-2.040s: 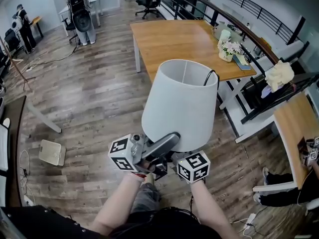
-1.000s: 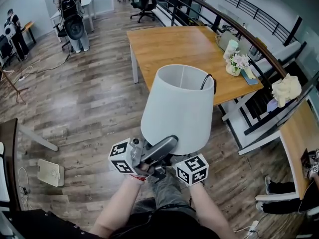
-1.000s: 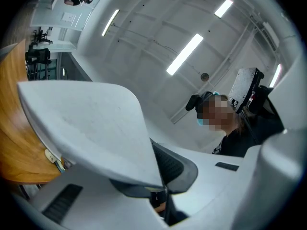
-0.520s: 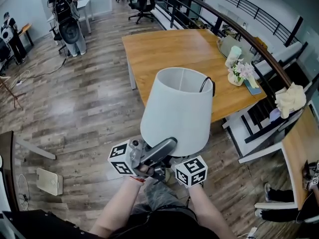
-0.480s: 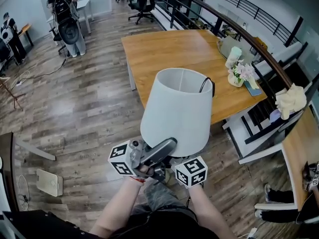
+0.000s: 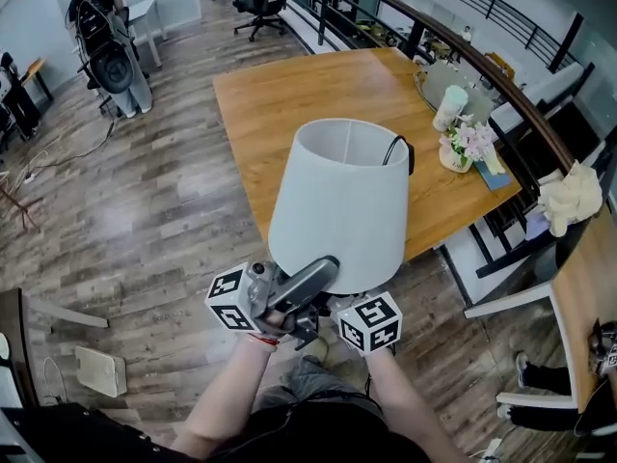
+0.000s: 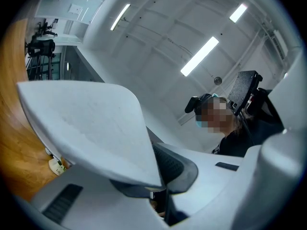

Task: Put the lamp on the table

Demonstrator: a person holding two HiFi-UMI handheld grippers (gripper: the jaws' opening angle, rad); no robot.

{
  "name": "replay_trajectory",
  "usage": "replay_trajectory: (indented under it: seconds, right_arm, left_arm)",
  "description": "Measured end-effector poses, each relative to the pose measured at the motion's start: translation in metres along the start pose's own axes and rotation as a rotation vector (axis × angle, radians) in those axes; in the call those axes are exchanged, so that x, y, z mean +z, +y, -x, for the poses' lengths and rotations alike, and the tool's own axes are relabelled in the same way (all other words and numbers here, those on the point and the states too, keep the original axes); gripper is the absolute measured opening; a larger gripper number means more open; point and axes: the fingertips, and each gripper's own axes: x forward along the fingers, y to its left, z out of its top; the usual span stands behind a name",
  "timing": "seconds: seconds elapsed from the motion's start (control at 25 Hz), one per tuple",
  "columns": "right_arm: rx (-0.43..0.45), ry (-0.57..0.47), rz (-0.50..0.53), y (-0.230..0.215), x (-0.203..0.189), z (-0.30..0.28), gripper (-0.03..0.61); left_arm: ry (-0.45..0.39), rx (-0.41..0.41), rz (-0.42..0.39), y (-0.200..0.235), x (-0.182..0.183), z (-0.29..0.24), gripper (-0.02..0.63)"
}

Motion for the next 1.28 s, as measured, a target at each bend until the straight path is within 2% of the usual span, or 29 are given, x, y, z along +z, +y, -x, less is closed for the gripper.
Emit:
replay_trajectory:
  seconds: [0.48, 0.64, 0.96, 1.28]
  right_arm:
    - [-0.017, 0.030, -0.017, -0.049, 0.004, -0.037, 0.169]
    - [-0.054, 0.045, -0.037, -0.071, 0.002, -0.051, 0.169]
    - [-0.135, 0.031, -0.079, -0.121, 0.018, -0.089, 0.169]
    - [-0.187, 0.038, -0.076, -0.162, 0.031, -0.124, 0.169]
  left_arm:
    - [-0.008, 0.008, 0.040, 0.065, 0.018, -0.003, 0.009]
    - [-0.011, 0.001, 0.085, 0.094, 0.025, -0.003, 0.009]
    - [0.053, -0.029, 0.159, 0.155, 0.044, -0.016, 0.009]
    - [0.053, -0.047, 0.213, 0.207, 0.068, -0.020, 0.008]
